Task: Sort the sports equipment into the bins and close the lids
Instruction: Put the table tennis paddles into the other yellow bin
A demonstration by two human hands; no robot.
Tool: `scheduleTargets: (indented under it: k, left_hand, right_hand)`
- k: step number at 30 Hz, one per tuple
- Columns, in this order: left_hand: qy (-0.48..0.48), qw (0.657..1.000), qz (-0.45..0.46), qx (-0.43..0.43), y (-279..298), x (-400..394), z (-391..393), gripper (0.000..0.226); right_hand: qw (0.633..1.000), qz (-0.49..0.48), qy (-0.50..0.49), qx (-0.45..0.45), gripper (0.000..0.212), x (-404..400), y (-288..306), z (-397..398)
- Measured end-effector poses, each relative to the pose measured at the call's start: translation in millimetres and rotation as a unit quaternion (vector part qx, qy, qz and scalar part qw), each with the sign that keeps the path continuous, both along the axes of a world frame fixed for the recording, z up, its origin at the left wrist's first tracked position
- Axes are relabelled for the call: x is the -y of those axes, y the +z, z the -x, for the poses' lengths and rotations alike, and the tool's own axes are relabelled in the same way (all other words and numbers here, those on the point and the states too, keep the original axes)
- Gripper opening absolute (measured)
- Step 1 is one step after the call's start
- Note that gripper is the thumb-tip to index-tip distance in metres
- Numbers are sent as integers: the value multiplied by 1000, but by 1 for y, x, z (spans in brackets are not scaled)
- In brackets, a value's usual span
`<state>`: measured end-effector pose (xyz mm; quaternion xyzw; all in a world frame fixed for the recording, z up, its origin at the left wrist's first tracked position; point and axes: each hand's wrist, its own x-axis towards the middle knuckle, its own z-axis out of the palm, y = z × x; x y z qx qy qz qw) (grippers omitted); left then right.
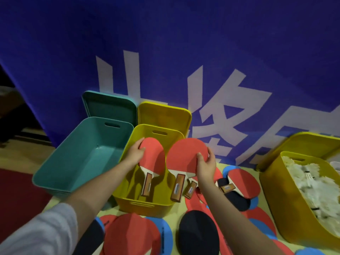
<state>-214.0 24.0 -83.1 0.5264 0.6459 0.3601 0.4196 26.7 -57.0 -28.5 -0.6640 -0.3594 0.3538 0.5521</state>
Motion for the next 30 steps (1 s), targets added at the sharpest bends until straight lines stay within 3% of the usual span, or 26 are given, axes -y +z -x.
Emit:
scheduleTargets:
  k: [6,10,13,18,22,24,26,30]
  left_hand:
    - [-23,993,61,-95,-58,-15,2,50]
    - [14,991,81,-107,-88,-25,5,50]
    - [39,978,69,-190,-98,-28,-3,54]
    - [-18,956,74,-283,-116,-19,-7,48]
    - [-87,926,65,-363,-123,-16,-10,65]
    - [-102,924,54,-364,-109,-14,-17,59]
    - [-82,945,22,-316,-84,-17,-23,48]
    - [-59,963,-106,-239,-14,-18,-23,38]
  right_hand:
    - [989,-26,109,97,48,-35,-16,20]
    - [959,-49,171,220,53,-54,-32,33]
    - [931,-66,216,288,54,-58,-42,43]
    - [919,-69,215,323,54,-61,-48,50]
    - [913,-48,203,352,55,-60,-51,40]
    - [916,-37,182,355,56,-58,-51,33]
    - [918,-26,168,359,56,-57,-49,27]
    - [902,2,176,394,57,-56,-46,22]
